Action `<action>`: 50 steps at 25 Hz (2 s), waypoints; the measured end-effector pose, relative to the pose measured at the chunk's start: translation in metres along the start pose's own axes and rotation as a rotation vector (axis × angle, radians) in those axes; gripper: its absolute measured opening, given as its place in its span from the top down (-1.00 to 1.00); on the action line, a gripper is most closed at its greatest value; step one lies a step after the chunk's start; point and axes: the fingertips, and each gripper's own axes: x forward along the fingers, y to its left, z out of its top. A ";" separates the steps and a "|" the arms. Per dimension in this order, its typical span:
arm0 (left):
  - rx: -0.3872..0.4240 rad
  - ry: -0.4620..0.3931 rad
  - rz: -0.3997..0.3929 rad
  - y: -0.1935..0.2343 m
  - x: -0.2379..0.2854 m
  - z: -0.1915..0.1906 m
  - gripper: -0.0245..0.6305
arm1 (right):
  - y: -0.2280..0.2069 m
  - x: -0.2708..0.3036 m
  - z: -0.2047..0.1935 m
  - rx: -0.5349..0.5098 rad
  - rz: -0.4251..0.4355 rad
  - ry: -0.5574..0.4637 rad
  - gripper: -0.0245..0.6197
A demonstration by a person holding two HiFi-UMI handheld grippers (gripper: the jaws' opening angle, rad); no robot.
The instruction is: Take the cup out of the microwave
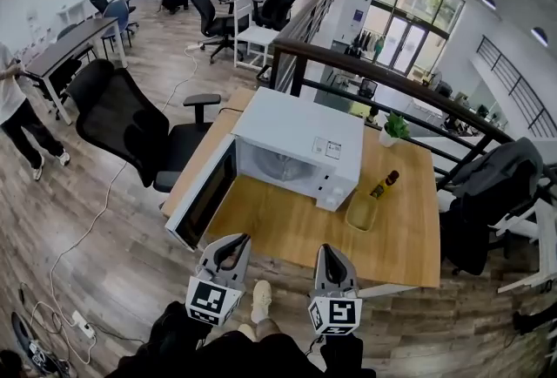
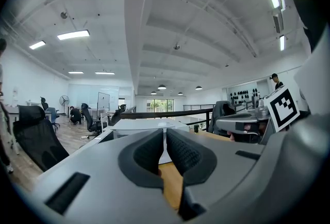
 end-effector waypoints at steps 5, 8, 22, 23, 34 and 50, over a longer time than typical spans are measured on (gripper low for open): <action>0.003 0.022 -0.005 0.019 0.039 -0.006 0.81 | -0.014 0.042 -0.010 0.015 0.001 0.014 0.88; 0.000 0.041 -0.007 0.031 0.066 -0.012 0.81 | -0.023 0.067 -0.018 0.025 0.005 0.028 0.88; -0.044 0.122 -0.029 0.072 0.171 -0.049 0.81 | -0.056 0.163 -0.063 0.068 0.020 0.121 0.88; -0.046 0.129 -0.030 0.074 0.176 -0.052 0.81 | -0.058 0.169 -0.066 0.068 0.024 0.126 0.88; -0.069 0.186 -0.053 0.093 0.240 -0.087 0.81 | -0.073 0.222 -0.101 0.091 0.042 0.187 0.88; -0.108 0.276 -0.097 0.104 0.308 -0.147 0.81 | -0.096 0.265 -0.152 0.113 0.040 0.265 0.88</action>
